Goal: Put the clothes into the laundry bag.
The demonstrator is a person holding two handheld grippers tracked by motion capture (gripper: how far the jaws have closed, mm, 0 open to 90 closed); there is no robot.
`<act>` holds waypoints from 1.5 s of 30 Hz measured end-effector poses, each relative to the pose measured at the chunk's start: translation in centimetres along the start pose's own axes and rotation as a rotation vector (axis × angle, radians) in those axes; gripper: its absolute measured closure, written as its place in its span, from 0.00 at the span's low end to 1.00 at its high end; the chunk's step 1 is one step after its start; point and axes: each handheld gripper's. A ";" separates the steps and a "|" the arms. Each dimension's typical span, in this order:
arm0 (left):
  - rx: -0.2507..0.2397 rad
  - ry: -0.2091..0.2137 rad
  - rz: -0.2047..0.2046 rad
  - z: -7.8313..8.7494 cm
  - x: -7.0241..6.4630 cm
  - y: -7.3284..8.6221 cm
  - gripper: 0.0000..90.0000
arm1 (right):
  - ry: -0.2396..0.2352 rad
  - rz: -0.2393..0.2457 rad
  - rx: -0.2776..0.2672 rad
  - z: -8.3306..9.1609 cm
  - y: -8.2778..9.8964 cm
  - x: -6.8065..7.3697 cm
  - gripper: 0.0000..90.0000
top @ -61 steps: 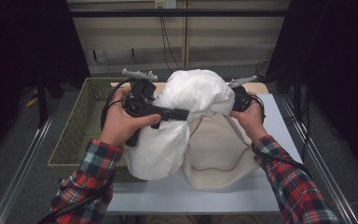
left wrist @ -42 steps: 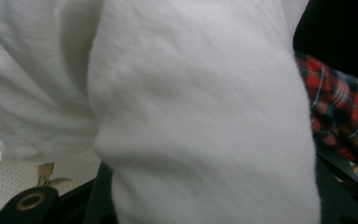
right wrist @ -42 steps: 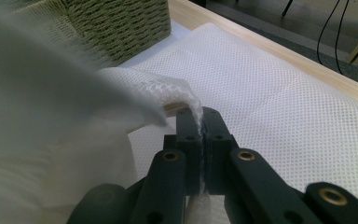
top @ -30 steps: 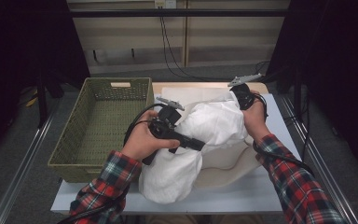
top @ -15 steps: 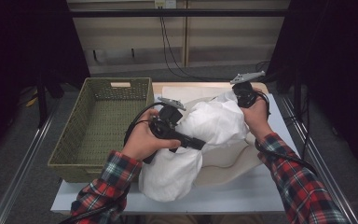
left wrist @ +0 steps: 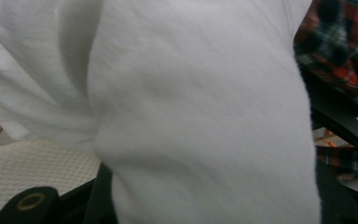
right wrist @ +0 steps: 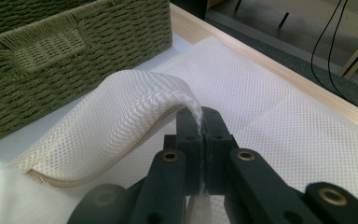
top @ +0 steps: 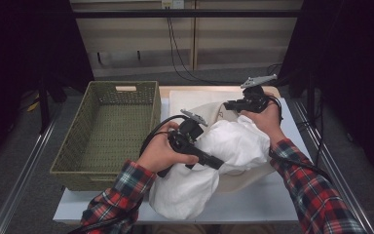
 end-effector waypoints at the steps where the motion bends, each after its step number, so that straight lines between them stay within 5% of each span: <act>1: 0.006 -0.027 0.017 0.0 0.3 0.0 0.62 | 0.003 0.008 -0.002 0.1 -0.2 0.1 0.98; 5: -0.023 -0.115 0.044 0.2 1.2 0.1 0.62 | 0.002 0.032 0.000 0.3 -0.8 0.6 0.98; 6: -0.036 -0.168 0.067 0.4 1.6 0.0 0.62 | 0.002 0.037 -0.004 0.3 -1.0 0.8 0.98; 15: -0.110 -0.280 0.112 0.7 2.9 -0.1 0.61 | -0.004 0.057 -0.007 0.5 -1.6 1.5 0.98; 19: -0.144 -0.300 0.141 0.3 3.3 -0.4 0.61 | -0.005 0.063 -0.008 0.4 -1.9 1.9 0.98; 28: -0.063 -0.293 0.102 -2.0 3.8 -0.4 0.61 | -0.004 0.054 -0.019 0.6 -1.9 2.0 0.98; 36: -0.052 -0.293 0.101 -3.4 4.2 -0.6 0.61 | -0.012 0.057 -0.035 0.8 -1.9 2.3 0.98; 45: -0.106 -0.343 0.177 -3.2 4.9 -0.8 0.61 | -0.014 0.058 -0.031 1.4 -1.8 2.3 0.98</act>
Point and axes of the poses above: each handheld gripper's, and its own axes: z roughly backward along the jaws, y roughly out of its underside, x roughly to its left, and after that the axes turned 5 degrees about z, right-handed
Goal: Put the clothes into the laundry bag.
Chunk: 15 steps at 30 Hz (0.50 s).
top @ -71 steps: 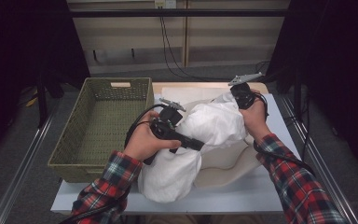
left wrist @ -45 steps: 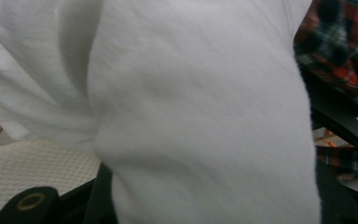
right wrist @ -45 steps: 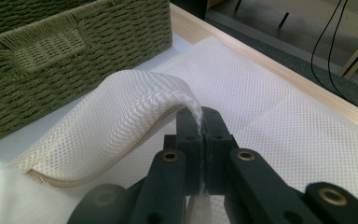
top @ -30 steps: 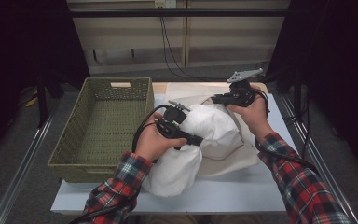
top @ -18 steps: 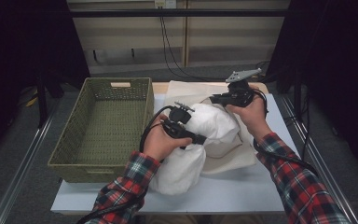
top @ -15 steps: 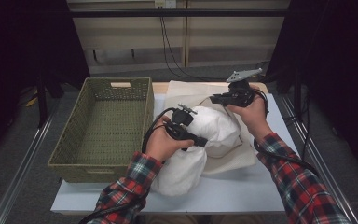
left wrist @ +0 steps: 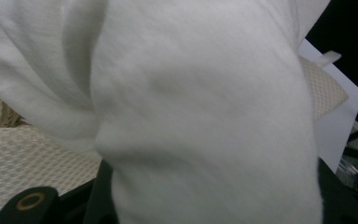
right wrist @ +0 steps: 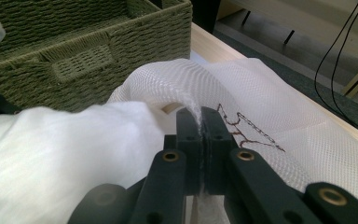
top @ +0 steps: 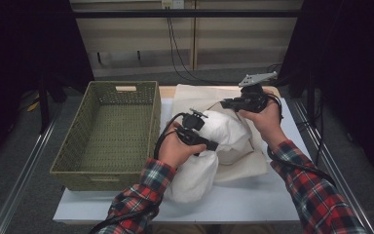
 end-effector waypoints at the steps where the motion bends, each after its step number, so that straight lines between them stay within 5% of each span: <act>1: -0.010 -0.011 0.018 0.0 0.0 0.0 0.61 | 0.001 0.005 0.002 0.0 0.0 0.0 0.98; 7: -0.082 -0.046 0.061 0.7 0.2 -0.7 0.61 | 0.002 0.009 -0.009 0.2 -0.5 0.3 0.98; 11: -0.130 -0.122 0.049 0.9 0.1 -1.2 0.61 | 0.001 0.015 -0.013 0.2 -0.8 0.4 0.98; 15: -0.121 -0.130 0.036 0.4 0.1 -1.3 0.61 | 0.006 0.014 -0.013 0.3 -0.9 0.3 0.98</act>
Point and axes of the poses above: each handheld gripper's, and its own axes: z roughly backward along the jaws, y roughly out of its underside, x roughly to its left, and after that the axes turned 5 degrees about z, right-handed
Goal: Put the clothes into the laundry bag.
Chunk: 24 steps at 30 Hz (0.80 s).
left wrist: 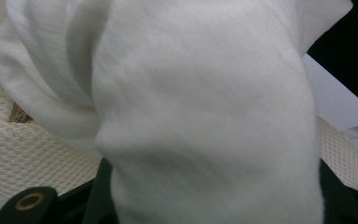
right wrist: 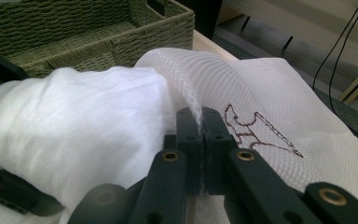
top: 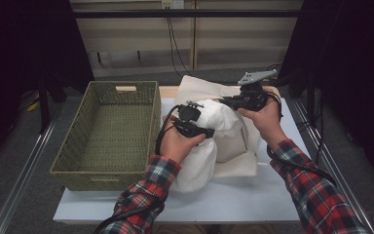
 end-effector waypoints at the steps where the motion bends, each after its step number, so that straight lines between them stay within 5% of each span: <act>1: 0.003 0.006 -0.004 -0.2 0.0 0.1 0.61 | 0.003 -0.002 0.002 0.0 0.0 0.0 0.98; 15: 0.081 0.108 -0.081 -3.0 -1.1 1.1 0.61 | 0.000 -0.015 -0.008 0.1 0.0 -0.2 0.98; 19: 0.106 0.103 -0.109 -3.5 -1.2 1.0 0.61 | -0.001 -0.015 -0.013 0.3 0.0 -0.2 0.98; 24: 0.078 0.073 -0.044 -3.4 -0.9 0.7 0.61 | -0.001 -0.011 -0.011 0.8 0.1 -0.1 0.98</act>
Point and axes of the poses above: each handheld gripper's, and its own axes: z roughly backward along the jaws, y roughly out of its underside, x roughly to its left, and after that the axes turned 5 degrees about z, right-handed
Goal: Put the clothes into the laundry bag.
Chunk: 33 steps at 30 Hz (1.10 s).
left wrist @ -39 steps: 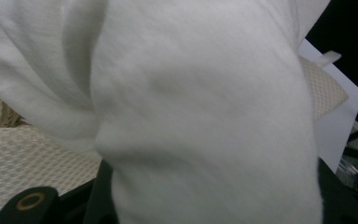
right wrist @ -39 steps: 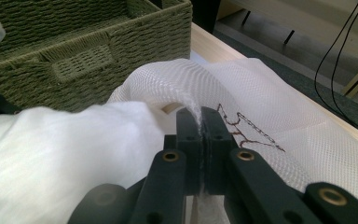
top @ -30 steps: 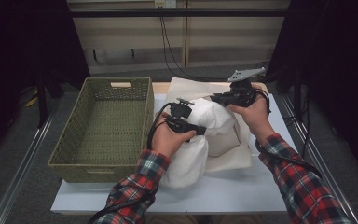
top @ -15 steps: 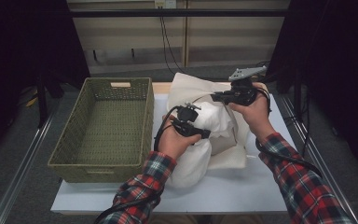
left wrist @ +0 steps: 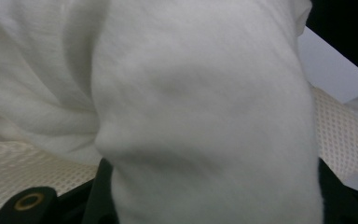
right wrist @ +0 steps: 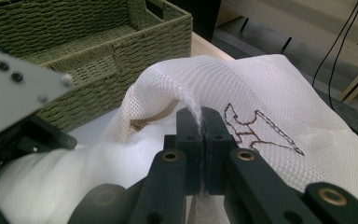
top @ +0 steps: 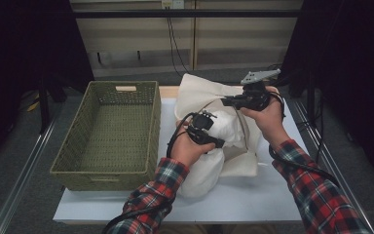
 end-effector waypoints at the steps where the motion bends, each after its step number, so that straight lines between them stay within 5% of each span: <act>1: -0.008 -0.003 0.012 0.1 0.2 -0.1 0.61 | 0.003 0.003 -0.001 0.1 0.0 0.0 0.98; 8: -0.068 -0.058 0.095 1.5 1.7 -0.8 0.60 | 0.002 0.006 0.006 0.5 0.3 0.1 0.98; 13: -0.090 -0.132 0.068 1.0 1.3 -1.1 0.60 | -0.002 0.003 0.000 0.4 0.2 0.3 0.98; 18: -0.077 -0.113 0.062 -0.9 1.2 -0.7 0.54 | 0.008 0.000 -0.002 0.5 0.1 0.3 0.98; 23: -0.085 -0.103 0.035 -1.7 0.6 -0.8 0.30 | 0.015 -0.005 0.004 0.5 0.4 0.2 0.98; 33: -0.080 -0.111 0.009 -0.3 0.4 -0.4 0.10 | 0.016 -0.008 0.012 0.2 1.1 0.1 0.98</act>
Point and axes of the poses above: each handheld gripper's, and its own axes: z roughly backward along the jaws, y roughly out of its underside, x roughly to its left, and after that the axes turned 5 degrees about z, right-handed
